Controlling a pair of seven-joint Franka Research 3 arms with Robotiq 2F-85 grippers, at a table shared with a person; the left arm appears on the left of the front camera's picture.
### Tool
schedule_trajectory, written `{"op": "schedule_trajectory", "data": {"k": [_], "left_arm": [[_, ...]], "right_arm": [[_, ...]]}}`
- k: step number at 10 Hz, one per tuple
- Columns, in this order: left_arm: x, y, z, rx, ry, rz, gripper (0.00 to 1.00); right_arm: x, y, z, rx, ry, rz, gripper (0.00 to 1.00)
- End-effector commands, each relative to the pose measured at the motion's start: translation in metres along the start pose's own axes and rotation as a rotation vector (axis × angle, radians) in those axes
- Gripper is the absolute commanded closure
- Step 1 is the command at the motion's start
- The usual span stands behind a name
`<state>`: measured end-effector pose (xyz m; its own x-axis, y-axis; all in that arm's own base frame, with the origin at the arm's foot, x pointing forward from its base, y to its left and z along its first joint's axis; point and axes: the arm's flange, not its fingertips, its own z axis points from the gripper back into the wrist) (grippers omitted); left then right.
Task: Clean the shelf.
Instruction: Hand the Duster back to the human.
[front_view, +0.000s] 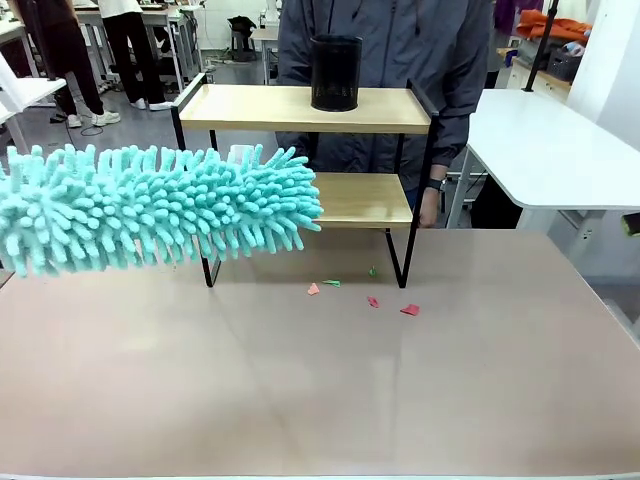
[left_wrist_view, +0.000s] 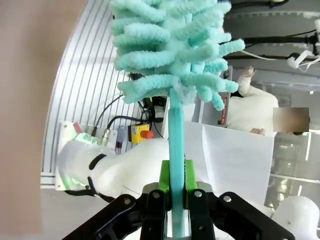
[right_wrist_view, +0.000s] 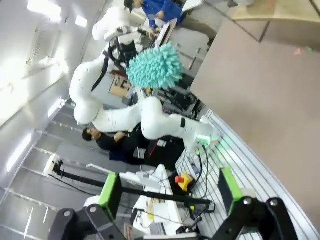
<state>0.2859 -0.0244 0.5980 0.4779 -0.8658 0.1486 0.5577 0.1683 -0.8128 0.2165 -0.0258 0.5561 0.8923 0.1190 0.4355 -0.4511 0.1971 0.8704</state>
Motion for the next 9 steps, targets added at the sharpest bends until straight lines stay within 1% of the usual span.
{"op": "schedule_trajectory", "data": {"k": [1,2,3,4,5,6,8,9], "left_arm": [[0.046,0.014,-0.007,-0.040,0.157,-0.032,0.88],[0.067,0.012,-0.010,-0.043,0.248,-0.088,0.88],[0.088,0.012,-0.012,-0.038,0.312,-0.090,0.88],[0.104,0.014,-0.015,-0.056,0.366,-0.107,0.88],[0.123,0.017,-0.022,-0.061,0.417,-0.113,0.88],[0.136,0.019,-0.027,-0.079,0.460,-0.144,0.88],[0.153,0.020,-0.034,-0.117,0.542,-0.222,0.88],[0.158,0.022,-0.037,-0.109,0.538,-0.226,0.88]], "right_arm": [[0.031,-0.003,-0.034,-0.023,0.149,0.067,0.00],[0.046,-0.008,-0.058,0.014,0.198,0.122,0.00],[0.057,-0.019,-0.088,0.015,0.230,0.139,0.00],[0.062,-0.029,-0.119,0.034,0.266,0.107,0.00],[0.061,-0.034,-0.150,0.030,0.278,0.104,0.00],[0.058,-0.033,-0.174,0.044,0.282,0.114,0.00],[0.048,-0.033,-0.209,0.065,0.335,0.125,0.00],[0.045,-0.039,-0.224,0.096,0.387,0.109,0.00]]}}
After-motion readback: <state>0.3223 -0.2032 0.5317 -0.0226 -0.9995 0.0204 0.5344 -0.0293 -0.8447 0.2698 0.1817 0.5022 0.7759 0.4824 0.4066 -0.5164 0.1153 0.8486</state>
